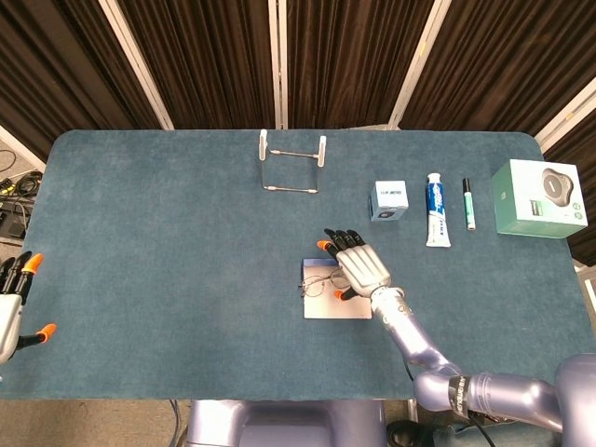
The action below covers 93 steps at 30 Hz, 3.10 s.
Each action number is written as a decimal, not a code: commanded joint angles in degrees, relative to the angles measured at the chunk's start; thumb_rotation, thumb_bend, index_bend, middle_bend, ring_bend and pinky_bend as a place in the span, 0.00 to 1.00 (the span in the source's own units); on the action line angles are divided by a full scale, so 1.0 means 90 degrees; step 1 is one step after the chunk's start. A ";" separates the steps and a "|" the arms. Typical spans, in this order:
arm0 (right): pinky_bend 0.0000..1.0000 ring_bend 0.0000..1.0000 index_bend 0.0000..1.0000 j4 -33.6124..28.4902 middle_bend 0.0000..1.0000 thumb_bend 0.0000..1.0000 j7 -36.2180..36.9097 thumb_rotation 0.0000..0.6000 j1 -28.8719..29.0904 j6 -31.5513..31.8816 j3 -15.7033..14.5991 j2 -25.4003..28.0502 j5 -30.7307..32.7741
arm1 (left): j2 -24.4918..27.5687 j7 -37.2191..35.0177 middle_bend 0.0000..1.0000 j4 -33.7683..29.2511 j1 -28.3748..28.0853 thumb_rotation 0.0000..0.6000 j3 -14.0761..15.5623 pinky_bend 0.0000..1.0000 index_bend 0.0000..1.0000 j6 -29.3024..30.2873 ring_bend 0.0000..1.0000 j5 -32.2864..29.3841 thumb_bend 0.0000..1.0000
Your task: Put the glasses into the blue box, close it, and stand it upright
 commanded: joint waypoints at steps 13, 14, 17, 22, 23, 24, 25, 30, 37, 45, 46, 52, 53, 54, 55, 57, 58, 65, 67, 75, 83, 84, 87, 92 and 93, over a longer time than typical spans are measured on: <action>0.00 0.00 0.15 0.0459 0.00 0.00 -0.0507 1.00 0.0426 -0.0242 0.0128 -0.0824 0.0116 | -0.0066 0.0114 0.00 0.0078 -0.0103 1.00 -0.0074 0.00 0.00 -0.0175 0.00 -0.0263 0.00; 0.00 0.00 0.15 0.0516 0.00 0.00 -0.0543 1.00 0.0480 -0.0273 0.0161 -0.0898 0.0145 | -0.0071 0.0113 0.00 0.0099 -0.0111 1.00 -0.0086 0.00 0.00 -0.0193 0.00 -0.0304 0.00; 0.00 0.00 0.15 0.0693 0.00 0.00 -0.0662 1.00 0.0631 -0.0352 0.0236 -0.1075 0.0202 | -0.0073 0.0076 0.00 0.0141 -0.0126 1.00 -0.0124 0.00 0.00 -0.0232 0.00 -0.0412 0.00; 0.00 0.00 0.15 0.1148 0.00 0.00 -0.0816 1.00 0.0895 -0.0508 0.0396 -0.1440 0.0412 | -0.0073 0.0023 0.00 0.0220 -0.0157 1.00 -0.0175 0.00 0.00 -0.0304 0.00 -0.0568 0.00; 0.00 0.00 0.15 0.1247 0.00 0.00 -0.0842 1.00 0.0945 -0.0544 0.0419 -0.1519 0.0461 | -0.0075 0.0015 0.00 0.0237 -0.0165 1.00 -0.0183 0.00 0.00 -0.0325 0.00 -0.0603 0.00; 0.00 0.00 0.15 0.1308 0.00 0.00 -0.0859 1.00 0.0976 -0.0565 0.0431 -0.1569 0.0488 | -0.0077 0.0009 0.00 0.0249 -0.0171 1.00 -0.0191 0.00 0.00 -0.0340 0.00 -0.0628 0.00; 0.00 0.00 0.15 0.1398 0.00 0.00 -0.0880 1.00 0.1017 -0.0588 0.0448 -0.1640 0.0525 | -0.0080 0.0002 0.00 0.0266 -0.0178 1.00 -0.0197 0.00 0.00 -0.0360 0.00 -0.0660 0.00; 0.00 0.00 0.15 0.2024 0.00 0.00 -0.0957 1.00 0.1211 -0.0732 0.0543 -0.1977 0.0727 | -0.0071 -0.0070 0.00 0.0329 -0.0196 1.00 -0.0243 0.00 0.00 -0.0402 0.00 -0.0790 0.00; 0.00 0.00 0.15 0.2245 0.00 0.00 -0.0909 1.00 0.1199 -0.0761 0.0565 -0.1970 0.0793 | -0.0077 -0.0089 0.00 0.0373 -0.0229 1.00 -0.0252 0.00 0.00 -0.0458 0.00 -0.0854 0.00; 0.00 0.00 0.15 0.2186 0.00 0.00 -0.1022 1.00 0.1117 -0.0700 0.0472 -0.1746 0.0799 | -0.0097 -0.0035 0.00 0.0354 -0.0243 1.00 -0.0226 0.00 0.00 -0.0442 0.00 -0.0837 0.00; 0.00 0.00 0.16 0.2177 0.00 0.00 -0.1029 1.00 0.1106 -0.0698 0.0467 -0.1725 0.0814 | -0.0097 -0.0030 0.00 0.0350 -0.0244 1.00 -0.0224 0.00 0.00 -0.0439 0.00 -0.0835 0.00; 0.00 0.00 0.16 0.2138 0.00 0.00 -0.1084 1.00 0.1027 -0.0622 0.0413 -0.1611 0.0841 | -0.0105 -0.0015 0.00 0.0333 -0.0251 1.00 -0.0209 0.00 0.00 -0.0426 0.00 -0.0811 0.00; 0.00 0.00 0.16 0.2135 0.00 0.00 -0.1093 1.00 0.1011 -0.0607 0.0402 -0.1596 0.0849 | -0.0106 -0.0011 0.00 0.0329 -0.0253 1.00 -0.0206 0.00 0.00 -0.0423 0.00 -0.0803 0.00; 0.00 0.00 0.16 0.2113 0.00 0.00 -0.1091 1.00 0.0999 -0.0597 0.0398 -0.1581 0.0846 | -0.0106 -0.0011 0.00 0.0326 -0.0254 1.00 -0.0203 0.00 0.00 -0.0422 0.00 -0.0798 0.00; 0.00 0.00 0.16 0.2076 0.00 0.00 -0.1077 1.00 0.0985 -0.0592 0.0395 -0.1559 0.0836 | -0.0105 -0.0012 0.00 0.0322 -0.0254 1.00 -0.0201 0.00 0.00 -0.0420 0.00 -0.0795 0.00; 0.00 0.00 0.16 0.2000 0.00 0.00 -0.1034 1.00 0.0958 -0.0584 0.0396 -0.1518 0.0810 | -0.0101 -0.0018 0.00 0.0320 -0.0254 1.00 -0.0200 0.00 0.00 -0.0418 0.00 -0.0795 0.00; 0.00 0.00 0.16 0.1909 0.00 0.00 -0.0977 1.00 0.0931 -0.0571 0.0400 -0.1472 0.0769 | -0.0099 -0.0023 0.00 0.0321 -0.0255 1.00 -0.0201 0.00 0.00 -0.0417 0.00 -0.0797 0.00; 0.00 0.00 0.16 0.1338 0.00 0.00 -0.0744 1.00 0.0735 -0.0522 0.0243 -0.1032 0.0359 | -0.0094 -0.0039 0.00 0.0328 -0.0263 1.00 -0.0190 0.00 0.00 -0.0429 0.00 -0.0796 0.00; 0.00 0.00 0.16 0.1325 0.00 0.00 -0.0748 1.00 0.0711 -0.0525 0.0183 -0.0975 0.0285 | -0.0097 -0.0031 0.00 0.0325 -0.0265 1.00 -0.0186 0.00 0.00 -0.0426 0.00 -0.0792 0.00; 0.00 0.00 0.16 0.1876 0.00 0.00 -0.0629 1.00 0.0627 -0.0654 0.0081 -0.1100 0.0329 | -0.0125 0.0052 0.00 0.0293 -0.0274 1.00 -0.0174 0.00 0.00 -0.0405 0.00 -0.0792 0.00; 0.00 0.00 0.16 0.2494 0.00 0.00 -0.0449 1.00 0.0664 -0.0745 0.0229 -0.1341 0.0336 | -0.0159 0.0084 0.00 0.0348 -0.0315 1.00 -0.0193 0.00 0.00 -0.0480 0.00 -0.0902 0.00; 0.00 0.00 0.16 0.2548 0.00 0.00 -0.0424 1.00 0.0668 -0.0758 0.0249 -0.1361 0.0338 | -0.0159 0.0083 0.00 0.0353 -0.0317 1.00 -0.0195 0.00 0.00 -0.0485 0.00 -0.0912 0.00; 0.00 0.00 0.16 0.2729 0.00 0.00 -0.0337 1.00 0.0683 -0.0783 0.0335 -0.1411 0.0344 | -0.0169 0.0086 0.00 0.0379 -0.0331 1.00 -0.0198 0.00 0.00 -0.0517 0.00 -0.0951 0.00; 0.00 0.00 0.16 0.2892 0.00 0.00 -0.0274 1.00 0.0698 -0.0806 0.0418 -0.1449 0.0338 | -0.0183 0.0099 0.00 0.0401 -0.0349 1.00 -0.0194 0.00 0.00 -0.0554 0.00 -0.0985 0.00; 0.00 0.00 0.16 0.2900 0.00 0.00 -0.0267 1.00 0.0697 -0.0807 0.0427 -0.1448 0.0338 | -0.0184 0.0101 0.00 0.0401 -0.0350 1.00 -0.0193 0.00 0.00 -0.0554 0.00 -0.0985 0.00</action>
